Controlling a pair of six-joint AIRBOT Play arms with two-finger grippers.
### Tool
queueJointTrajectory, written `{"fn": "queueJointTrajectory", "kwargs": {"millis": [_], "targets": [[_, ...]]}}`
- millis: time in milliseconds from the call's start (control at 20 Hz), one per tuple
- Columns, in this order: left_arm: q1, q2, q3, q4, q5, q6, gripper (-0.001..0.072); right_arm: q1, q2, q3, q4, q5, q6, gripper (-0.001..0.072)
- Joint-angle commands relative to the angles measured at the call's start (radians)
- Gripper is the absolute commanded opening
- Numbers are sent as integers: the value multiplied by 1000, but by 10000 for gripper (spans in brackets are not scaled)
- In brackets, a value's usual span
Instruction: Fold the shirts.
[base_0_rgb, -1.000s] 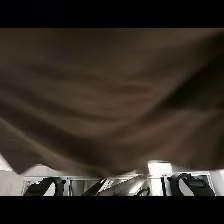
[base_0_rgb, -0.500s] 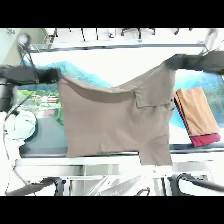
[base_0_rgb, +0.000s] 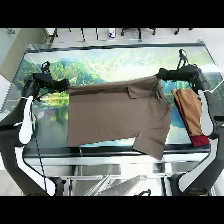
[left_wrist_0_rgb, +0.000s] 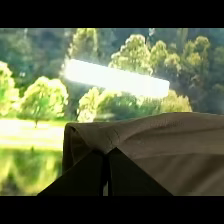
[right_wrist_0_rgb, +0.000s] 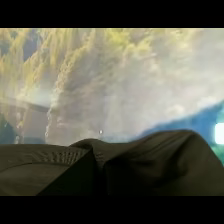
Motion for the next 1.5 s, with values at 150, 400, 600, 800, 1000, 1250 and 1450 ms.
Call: {"fn": "queueJointTrajectory", "kwargs": {"millis": [150, 400, 600, 800, 1000, 1250, 1450], "targets": [[-5, -63, 220, -1, 224, -64, 20, -44, -51, 168, -137, -266, 50, 26], [-38, -28, 114, 160, 365, -110, 20, -21, -29, 167, -473, -450, 85, 26], [-80, -29, 4, 201, 330, -114, 20, 13, -17, 148, -560, -477, 121, 26], [-93, -30, -23, 239, 287, -114, 20, 63, -15, 84, -712, -462, 230, 26], [-85, -30, -23, 237, 276, -114, 20, 96, -16, 14, -794, -396, 386, 26], [-99, -30, -23, 230, 255, -114, 20, 113, -17, 13, -794, -384, 456, 28], [-114, -29, -23, 228, 255, -114, 20, 114, -10, 15, -785, -397, 481, 105]]}}
